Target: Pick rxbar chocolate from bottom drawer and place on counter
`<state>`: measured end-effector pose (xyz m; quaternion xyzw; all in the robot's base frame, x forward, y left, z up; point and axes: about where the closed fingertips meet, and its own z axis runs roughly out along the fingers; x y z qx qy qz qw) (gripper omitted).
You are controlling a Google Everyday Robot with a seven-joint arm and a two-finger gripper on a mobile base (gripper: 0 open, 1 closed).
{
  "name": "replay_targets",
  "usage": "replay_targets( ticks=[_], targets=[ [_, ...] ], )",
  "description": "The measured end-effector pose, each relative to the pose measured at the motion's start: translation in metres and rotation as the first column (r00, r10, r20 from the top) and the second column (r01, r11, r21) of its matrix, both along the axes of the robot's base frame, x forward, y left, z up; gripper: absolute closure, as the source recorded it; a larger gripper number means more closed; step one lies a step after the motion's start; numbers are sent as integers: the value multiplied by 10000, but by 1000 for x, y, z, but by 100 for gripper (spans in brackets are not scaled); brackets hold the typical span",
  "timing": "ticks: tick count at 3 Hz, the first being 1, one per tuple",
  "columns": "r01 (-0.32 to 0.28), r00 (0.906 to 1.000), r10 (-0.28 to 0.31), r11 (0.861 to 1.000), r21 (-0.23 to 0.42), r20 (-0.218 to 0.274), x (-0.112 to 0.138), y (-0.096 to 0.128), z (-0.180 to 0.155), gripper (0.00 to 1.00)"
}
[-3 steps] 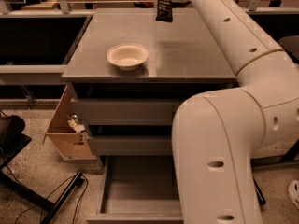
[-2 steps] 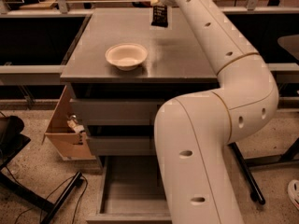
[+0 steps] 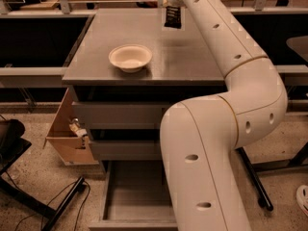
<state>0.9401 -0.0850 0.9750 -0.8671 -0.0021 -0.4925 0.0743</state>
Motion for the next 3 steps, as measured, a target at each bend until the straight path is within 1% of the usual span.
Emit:
replay_targets(
  ticks=[1,2,3],
  targets=[
    [0,10000,0,10000,0,0,0,0,0,11],
    [0,10000,0,10000,0,-1,0,0,0,0],
    [-2,10000,2,10000,-1,-2,0,0,0,0]
  ],
)
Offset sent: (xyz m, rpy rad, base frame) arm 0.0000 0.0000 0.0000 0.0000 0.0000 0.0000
